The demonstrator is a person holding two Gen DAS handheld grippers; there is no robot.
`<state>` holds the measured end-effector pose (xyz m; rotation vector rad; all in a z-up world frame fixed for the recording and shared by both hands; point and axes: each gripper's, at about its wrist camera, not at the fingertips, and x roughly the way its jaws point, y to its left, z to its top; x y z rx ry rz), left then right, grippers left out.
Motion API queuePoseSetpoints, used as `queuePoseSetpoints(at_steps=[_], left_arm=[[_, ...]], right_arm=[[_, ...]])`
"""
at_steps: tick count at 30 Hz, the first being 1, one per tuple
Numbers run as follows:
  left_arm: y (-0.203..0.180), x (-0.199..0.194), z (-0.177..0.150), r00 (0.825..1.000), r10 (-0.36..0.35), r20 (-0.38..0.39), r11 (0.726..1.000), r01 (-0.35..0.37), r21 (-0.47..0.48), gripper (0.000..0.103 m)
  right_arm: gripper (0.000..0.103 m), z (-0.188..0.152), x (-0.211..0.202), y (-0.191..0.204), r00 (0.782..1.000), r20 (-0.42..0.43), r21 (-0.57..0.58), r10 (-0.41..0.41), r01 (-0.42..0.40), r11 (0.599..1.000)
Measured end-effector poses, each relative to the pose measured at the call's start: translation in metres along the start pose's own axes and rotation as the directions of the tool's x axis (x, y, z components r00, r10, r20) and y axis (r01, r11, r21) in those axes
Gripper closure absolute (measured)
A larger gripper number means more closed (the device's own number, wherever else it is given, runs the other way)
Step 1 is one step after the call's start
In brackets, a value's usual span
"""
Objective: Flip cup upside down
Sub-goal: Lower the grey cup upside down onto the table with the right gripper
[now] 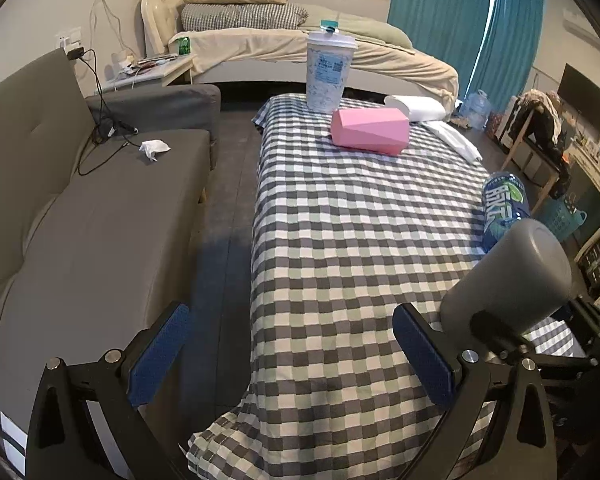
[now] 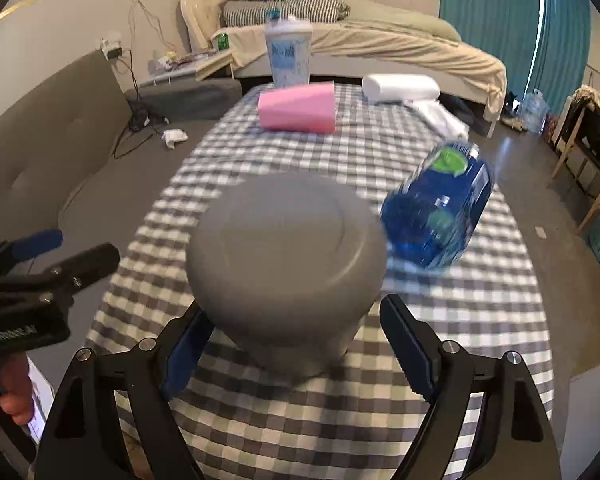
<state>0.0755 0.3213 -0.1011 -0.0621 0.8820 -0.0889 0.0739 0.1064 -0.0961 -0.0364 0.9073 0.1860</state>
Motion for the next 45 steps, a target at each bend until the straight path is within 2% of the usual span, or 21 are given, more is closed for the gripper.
queuePoseSetpoints(at_steps=[2,4,12,19,20,22,27,30,34,39,45], left_arm=[[-0.001,0.002,-0.001,1.0,0.002,-0.007,1.0,-0.002,0.001,0.0],[-0.002,0.003,-0.002,1.0,0.009,-0.011,1.0,-0.009,0.006,0.0],[-0.006,0.006,-0.004,1.0,0.013,-0.021,1.0,-0.013,0.018,0.0],[-0.014,0.0,-0.005,1.0,0.007,-0.014,1.0,-0.007,0.02,0.0],[-0.017,-0.002,-0.004,1.0,0.007,-0.007,1.0,-0.007,0.024,0.0],[-0.021,-0.009,-0.002,1.0,0.012,0.013,0.999,-0.012,0.037,0.0],[-0.034,-0.032,0.004,0.997,0.001,0.074,0.999,-0.005,0.041,0.0],[-0.043,-0.047,0.006,0.993,0.005,0.122,0.999,-0.01,0.043,0.0],[-0.06,-0.069,0.0,0.98,0.002,0.201,0.999,-0.01,0.041,0.0],[-0.08,-0.085,-0.009,0.965,0.001,0.261,0.999,-0.012,0.041,0.0],[-0.093,-0.099,-0.022,0.946,0.015,0.324,0.998,-0.032,0.047,0.0]], right_arm=[[0.021,-0.004,0.005,0.0,1.0,-0.006,0.006,0.002,-0.002,1.0],[0.031,-0.008,0.01,-0.001,1.0,-0.008,0.006,0.018,-0.018,1.0],[0.031,-0.003,0.021,-0.003,0.998,0.066,-0.028,-0.026,0.027,0.999],[0.031,0.002,0.018,-0.008,0.999,0.034,-0.01,-0.027,0.027,1.0],[0.028,0.002,0.014,-0.009,0.999,0.041,-0.006,-0.021,0.021,1.0],[0.02,0.0,-0.001,-0.009,0.997,0.072,-0.006,0.004,-0.003,1.0],[0.019,-0.006,-0.043,-0.015,0.99,0.14,-0.017,0.015,-0.012,1.0],[0.019,-0.01,-0.061,-0.024,0.985,0.173,-0.014,-0.012,0.014,1.0],[0.019,-0.018,-0.087,-0.048,0.975,0.219,0.025,-0.043,0.038,0.999],[0.019,-0.024,-0.111,-0.078,0.961,0.266,0.08,-0.076,0.056,0.995],[0.018,-0.032,-0.127,-0.094,0.949,0.301,0.109,-0.094,0.064,0.992]])
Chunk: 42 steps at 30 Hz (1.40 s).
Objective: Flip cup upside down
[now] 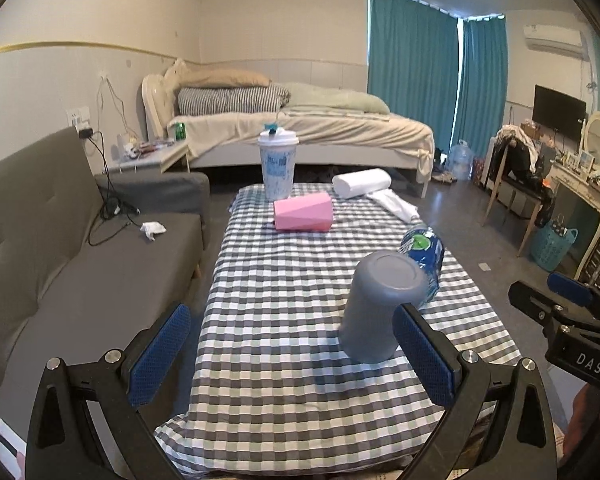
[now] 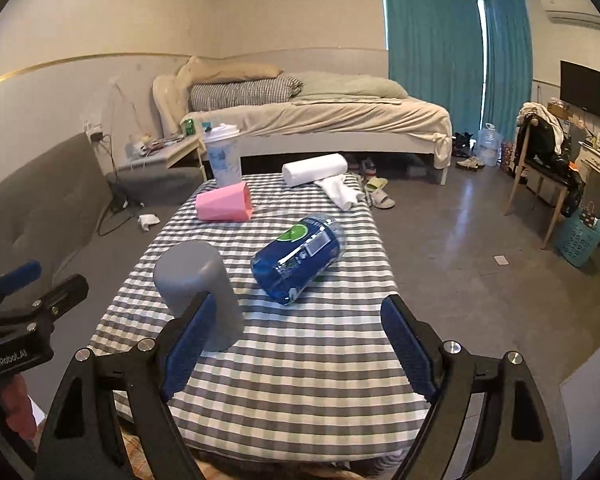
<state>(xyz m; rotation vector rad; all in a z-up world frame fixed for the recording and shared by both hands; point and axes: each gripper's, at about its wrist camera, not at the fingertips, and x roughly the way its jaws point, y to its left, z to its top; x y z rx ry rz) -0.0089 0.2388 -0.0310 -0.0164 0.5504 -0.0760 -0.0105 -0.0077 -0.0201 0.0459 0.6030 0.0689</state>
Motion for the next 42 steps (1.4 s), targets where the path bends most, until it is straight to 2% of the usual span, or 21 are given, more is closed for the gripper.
queuePoseSetpoints(at_steps=[4,7,11,22,42], left_arm=[[-0.002,-0.01,-0.006,0.999,0.023,0.037,1.0,-0.024,0.021,0.0],[0.0,-0.012,-0.012,0.999,0.031,0.039,0.999,-0.032,0.017,0.0],[-0.001,-0.012,-0.023,0.998,0.05,0.04,0.997,-0.052,0.06,0.0],[0.011,-0.015,-0.025,0.999,0.033,0.034,0.999,-0.034,0.016,0.0],[0.006,-0.016,-0.026,0.999,0.034,0.012,0.999,-0.034,0.019,0.0]], right_arm=[[0.008,-0.005,-0.008,-0.006,0.999,0.029,0.02,-0.016,0.015,1.0],[0.006,-0.009,-0.009,-0.005,0.999,0.038,0.028,-0.017,0.016,0.999],[0.0,-0.014,-0.005,0.003,0.999,0.039,-0.001,-0.028,0.029,1.0],[0.0,-0.018,-0.009,0.012,0.998,0.059,-0.027,-0.037,0.038,0.999],[0.0,-0.019,-0.006,0.018,0.998,0.046,-0.041,-0.033,0.035,0.999]])
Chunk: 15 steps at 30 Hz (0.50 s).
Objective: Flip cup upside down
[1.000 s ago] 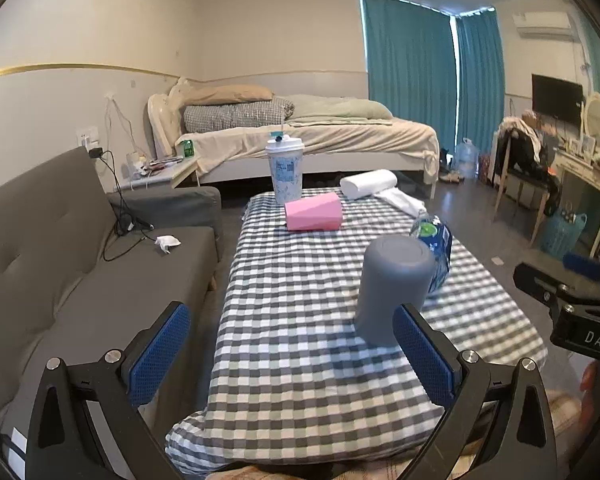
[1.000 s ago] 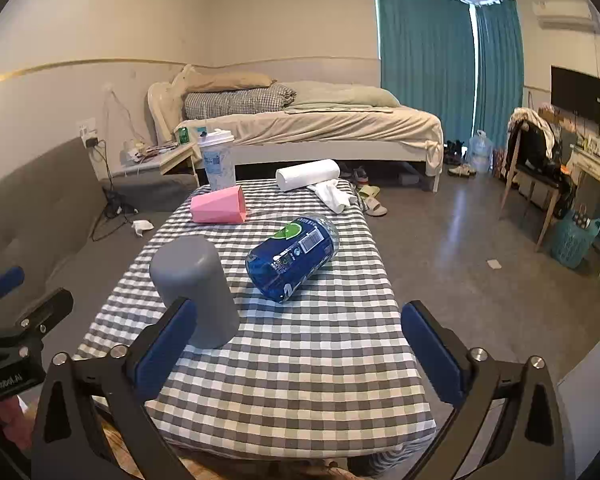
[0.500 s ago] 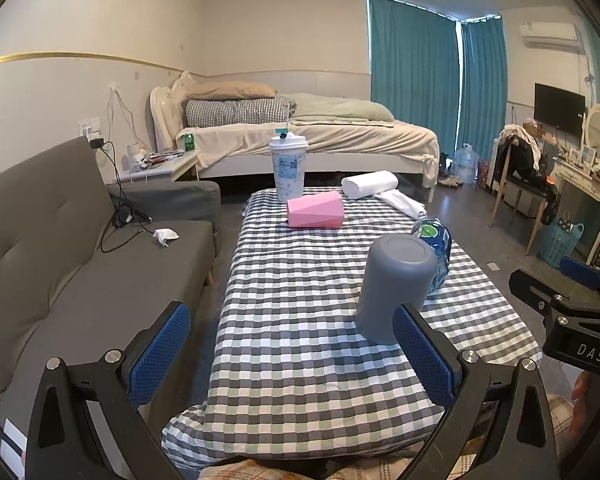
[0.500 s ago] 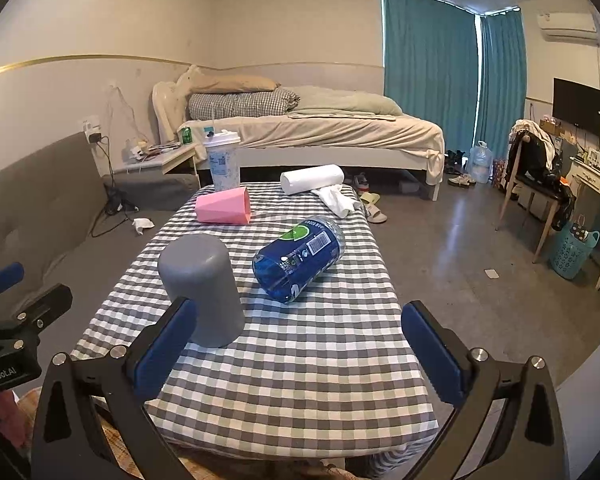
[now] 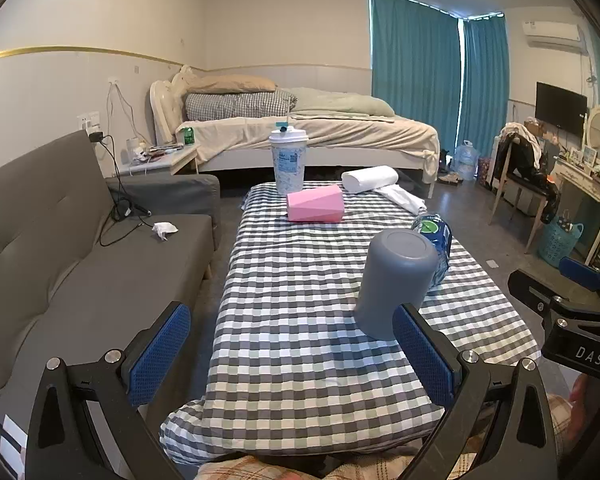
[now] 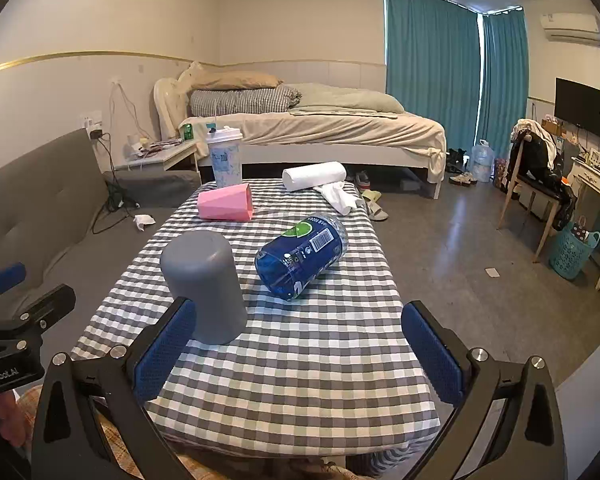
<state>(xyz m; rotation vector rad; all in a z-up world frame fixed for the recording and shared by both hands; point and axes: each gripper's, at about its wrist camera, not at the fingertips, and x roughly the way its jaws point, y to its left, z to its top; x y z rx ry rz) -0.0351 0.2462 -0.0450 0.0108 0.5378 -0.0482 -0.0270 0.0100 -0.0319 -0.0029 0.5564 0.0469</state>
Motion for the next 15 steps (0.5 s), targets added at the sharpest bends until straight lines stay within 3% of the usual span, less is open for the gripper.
queuePoseSetpoints(at_steps=[15], left_arm=[[0.0022,-0.0014,0.0006,1.0,-0.006,0.004,1.0,0.006,-0.007,0.0]], right_arm=[[0.0,-0.0012,-0.0016,-0.0012,1.0,0.002,-0.003,-0.006,0.006,1.0]])
